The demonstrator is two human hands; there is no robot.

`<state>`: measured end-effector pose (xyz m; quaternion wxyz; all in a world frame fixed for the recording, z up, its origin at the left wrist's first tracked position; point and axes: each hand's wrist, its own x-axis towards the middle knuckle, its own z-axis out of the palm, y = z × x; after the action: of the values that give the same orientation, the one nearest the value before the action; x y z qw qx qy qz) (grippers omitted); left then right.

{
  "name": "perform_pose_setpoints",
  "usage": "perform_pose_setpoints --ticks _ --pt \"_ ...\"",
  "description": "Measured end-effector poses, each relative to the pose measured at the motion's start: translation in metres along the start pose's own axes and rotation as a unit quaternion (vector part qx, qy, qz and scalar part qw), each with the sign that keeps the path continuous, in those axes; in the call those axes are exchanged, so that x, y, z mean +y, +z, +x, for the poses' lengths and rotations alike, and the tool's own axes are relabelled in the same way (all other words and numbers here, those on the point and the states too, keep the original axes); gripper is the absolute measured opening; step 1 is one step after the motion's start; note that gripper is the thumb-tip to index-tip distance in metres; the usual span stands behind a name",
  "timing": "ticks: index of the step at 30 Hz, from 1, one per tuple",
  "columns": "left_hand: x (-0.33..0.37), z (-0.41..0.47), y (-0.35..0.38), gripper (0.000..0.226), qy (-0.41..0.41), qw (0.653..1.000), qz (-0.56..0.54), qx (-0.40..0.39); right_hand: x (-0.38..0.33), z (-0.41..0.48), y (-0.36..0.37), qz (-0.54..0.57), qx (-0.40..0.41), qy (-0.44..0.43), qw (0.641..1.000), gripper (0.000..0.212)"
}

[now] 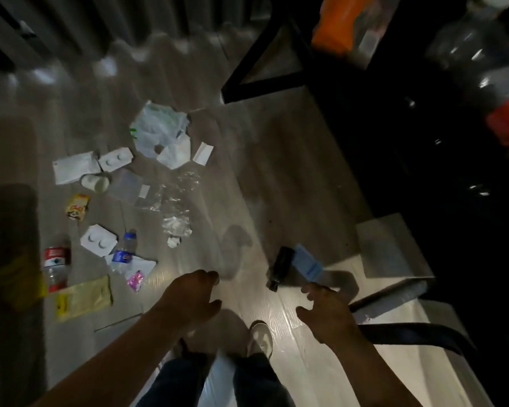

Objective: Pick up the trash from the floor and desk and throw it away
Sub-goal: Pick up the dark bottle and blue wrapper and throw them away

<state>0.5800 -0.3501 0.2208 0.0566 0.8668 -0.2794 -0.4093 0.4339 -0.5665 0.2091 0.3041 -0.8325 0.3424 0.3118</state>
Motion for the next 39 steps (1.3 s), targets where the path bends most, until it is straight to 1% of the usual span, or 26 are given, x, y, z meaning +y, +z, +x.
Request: perform_pose_setpoints --ticks 6,8,10,12,14,17,19,20,22,25,28,31,34,37,39 --pt "-0.049 0.113 0.091 0.049 0.034 0.999 0.012 0.0 0.052 0.117 0.078 -0.027 0.014 0.047 0.998 0.048" --pt "-0.062 0.15 0.123 0.05 0.051 0.999 0.016 -0.011 0.07 0.154 0.102 -0.015 0.021 0.061 0.998 0.043" --pt "-0.07 0.19 0.152 0.05 0.074 0.997 0.029 -0.015 0.088 0.193 0.123 -0.023 0.029 0.049 0.998 0.035" --pt "-0.077 0.232 0.179 0.049 0.106 0.993 0.044 -0.008 0.105 0.233 0.143 -0.031 0.05 0.037 0.998 0.031" --pt "-0.083 0.274 0.203 0.047 0.142 0.987 0.072 -0.007 0.122 0.269 0.16 -0.01 0.074 0.039 0.996 0.035" --pt "-0.086 0.336 0.231 0.039 0.169 0.98 0.105 0.005 0.152 0.315 0.185 0.015 0.117 0.018 0.993 0.038" --pt "-0.084 0.371 0.242 0.041 0.198 0.967 0.158 0.029 0.171 0.338 0.192 0.024 0.156 0.014 0.987 0.04" --pt "-0.083 0.385 0.245 0.044 0.21 0.961 0.177 0.037 0.178 0.347 0.194 0.009 0.18 0.008 0.984 0.04" --pt "-0.078 0.401 0.248 0.05 0.219 0.958 0.18 0.035 0.192 0.357 0.196 -0.027 0.211 0.004 0.977 0.041" --pt "-0.067 0.399 0.25 0.051 0.198 0.968 0.15 0.016 0.201 0.352 0.198 -0.033 0.198 0.023 0.979 0.045" --pt "-0.049 0.388 0.259 0.052 0.177 0.979 0.097 0.02 0.207 0.343 0.2 -0.033 0.189 0.014 0.981 0.047" --pt "-0.027 0.389 0.277 0.046 0.191 0.98 0.046 0.024 0.217 0.351 0.199 -0.026 0.189 0.017 0.981 0.049" --pt "-0.007 0.397 0.288 0.042 0.181 0.983 -0.008 0.023 0.232 0.363 0.202 -0.018 0.197 0.028 0.98 0.047" --pt "0.009 0.395 0.297 0.04 0.175 0.984 0.005 0.033 0.243 0.363 0.208 -0.023 0.203 0.028 0.978 0.04" --pt "0.018 0.393 0.302 0.046 0.164 0.985 0.028 0.051 0.247 0.364 0.213 -0.027 0.206 0.014 0.978 0.041"
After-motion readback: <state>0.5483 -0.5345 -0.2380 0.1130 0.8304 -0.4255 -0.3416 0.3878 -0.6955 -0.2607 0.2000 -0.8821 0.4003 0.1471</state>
